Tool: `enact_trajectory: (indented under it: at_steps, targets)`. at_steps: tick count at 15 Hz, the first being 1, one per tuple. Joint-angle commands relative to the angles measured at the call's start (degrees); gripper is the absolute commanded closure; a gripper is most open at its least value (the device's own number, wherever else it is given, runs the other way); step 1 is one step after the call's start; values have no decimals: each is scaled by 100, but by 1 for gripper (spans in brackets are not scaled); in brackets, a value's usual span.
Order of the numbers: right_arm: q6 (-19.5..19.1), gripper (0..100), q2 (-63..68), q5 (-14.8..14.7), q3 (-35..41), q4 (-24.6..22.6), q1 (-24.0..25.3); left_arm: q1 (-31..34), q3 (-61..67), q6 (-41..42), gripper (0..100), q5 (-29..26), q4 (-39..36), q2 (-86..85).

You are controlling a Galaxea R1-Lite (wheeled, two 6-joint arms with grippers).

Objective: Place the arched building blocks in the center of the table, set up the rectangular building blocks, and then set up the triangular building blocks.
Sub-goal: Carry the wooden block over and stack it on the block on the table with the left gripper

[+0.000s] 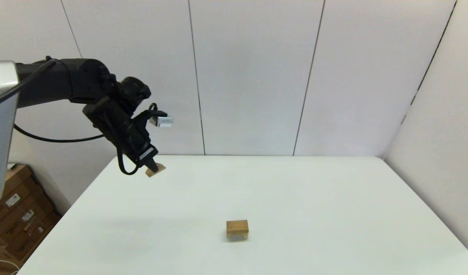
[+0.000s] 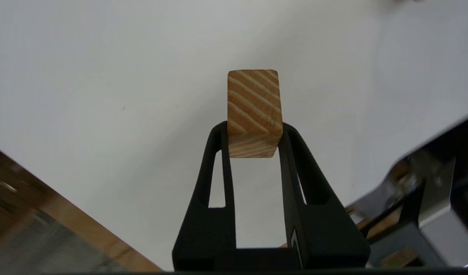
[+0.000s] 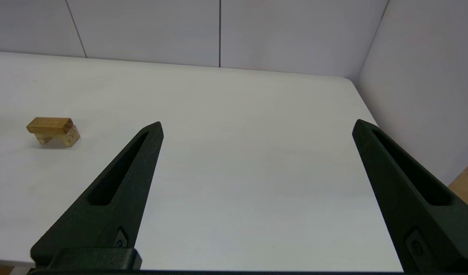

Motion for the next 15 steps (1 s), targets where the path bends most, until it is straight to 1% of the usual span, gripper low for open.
enact_trajectory:
  at_steps: [1, 3, 6, 9, 12, 15]
  targets:
    - [-5, 0, -11, 5, 0, -4, -4, -915, -7, 619, 100, 37, 188, -133]
    - [-5, 0, -11, 5, 0, -4, -4, -1443, -51, 610, 100, 54, 126, 166]
    - [-5, 0, -11, 5, 0, -4, -4, -1900, -42, 610, 100, 10, -199, 517]
    - [-5, 0, -11, 5, 0, -4, -4, -2084, -51, 645, 100, -60, -595, 957]
    - [-5, 0, -11, 5, 0, -4, 4, -2181, -51, 715, 100, -657, -735, 1212]
    - [-5, 0, -11, 5, 0, -4, -4, -2190, -51, 1137, 100, -781, -762, 1423]
